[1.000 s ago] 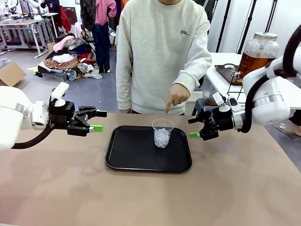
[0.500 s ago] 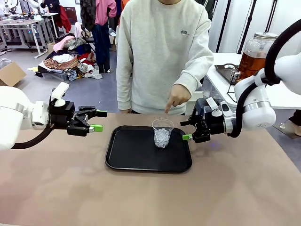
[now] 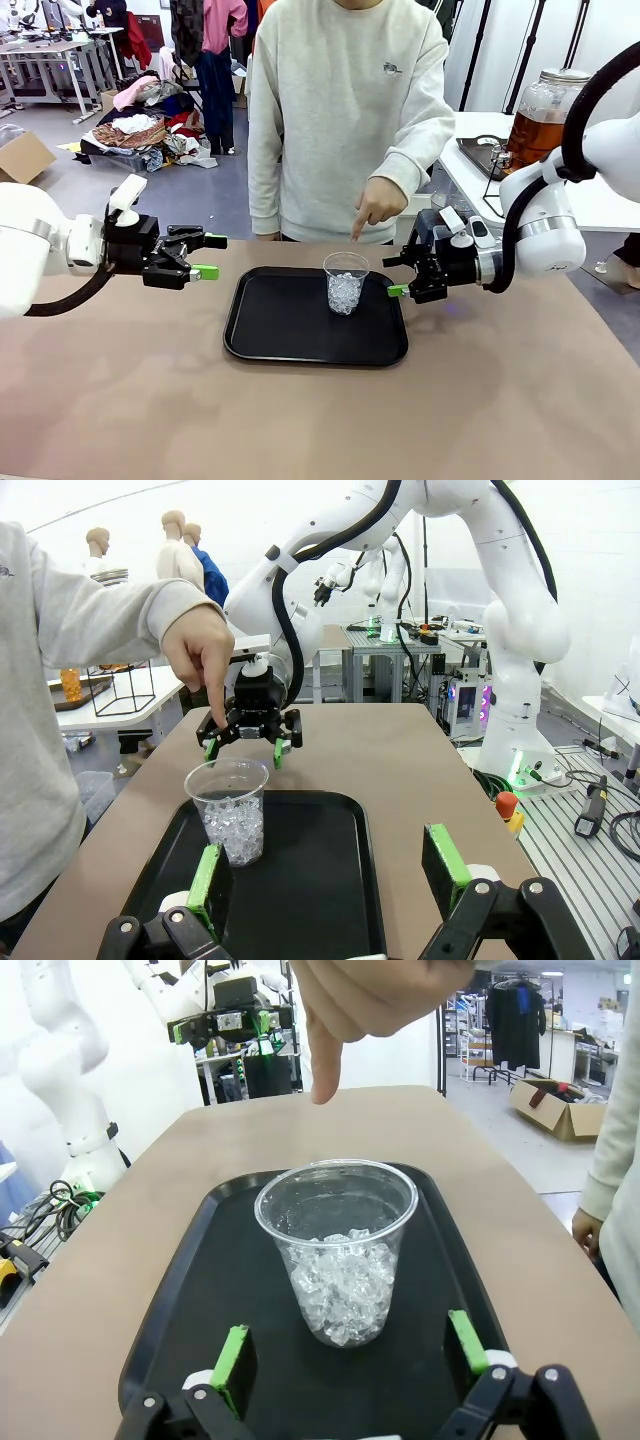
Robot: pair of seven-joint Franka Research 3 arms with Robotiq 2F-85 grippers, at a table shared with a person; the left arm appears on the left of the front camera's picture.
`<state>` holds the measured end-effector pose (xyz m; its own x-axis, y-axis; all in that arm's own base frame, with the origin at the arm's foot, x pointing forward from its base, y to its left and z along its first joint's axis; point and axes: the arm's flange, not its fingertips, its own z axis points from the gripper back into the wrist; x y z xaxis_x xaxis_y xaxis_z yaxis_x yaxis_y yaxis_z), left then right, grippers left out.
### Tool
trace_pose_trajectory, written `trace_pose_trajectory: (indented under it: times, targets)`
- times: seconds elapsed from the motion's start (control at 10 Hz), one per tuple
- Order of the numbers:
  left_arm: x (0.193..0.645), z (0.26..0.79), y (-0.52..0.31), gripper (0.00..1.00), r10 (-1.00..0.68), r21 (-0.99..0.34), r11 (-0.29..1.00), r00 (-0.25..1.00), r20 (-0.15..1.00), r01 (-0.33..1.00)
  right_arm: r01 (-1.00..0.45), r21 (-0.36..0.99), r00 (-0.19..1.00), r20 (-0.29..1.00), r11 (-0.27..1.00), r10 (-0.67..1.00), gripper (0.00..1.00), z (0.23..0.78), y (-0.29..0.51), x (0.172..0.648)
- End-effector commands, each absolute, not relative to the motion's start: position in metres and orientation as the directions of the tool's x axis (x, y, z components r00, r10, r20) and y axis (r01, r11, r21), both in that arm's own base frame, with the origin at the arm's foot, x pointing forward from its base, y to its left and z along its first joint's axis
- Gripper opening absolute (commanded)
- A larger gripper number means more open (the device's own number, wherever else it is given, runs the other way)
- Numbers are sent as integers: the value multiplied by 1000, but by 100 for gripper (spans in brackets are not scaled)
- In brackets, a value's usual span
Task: Pour the drink into the iced cup.
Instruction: Pick up the iced cup indicated by the human and present it to them.
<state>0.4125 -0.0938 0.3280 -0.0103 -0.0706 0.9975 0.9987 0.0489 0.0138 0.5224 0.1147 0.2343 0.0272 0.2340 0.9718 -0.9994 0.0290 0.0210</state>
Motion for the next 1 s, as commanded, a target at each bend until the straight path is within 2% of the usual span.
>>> trace_pose_trajectory:
  times: [0.0,0.9]
  targets:
    - [411,329,-94,100,-67,24,52,-20,998,998,-999,21,27,972,29,234,100,234,115,522]
    - [411,329,-94,100,-67,24,52,-20,998,998,-995,96,98,988,24,121,100,214,146,524]
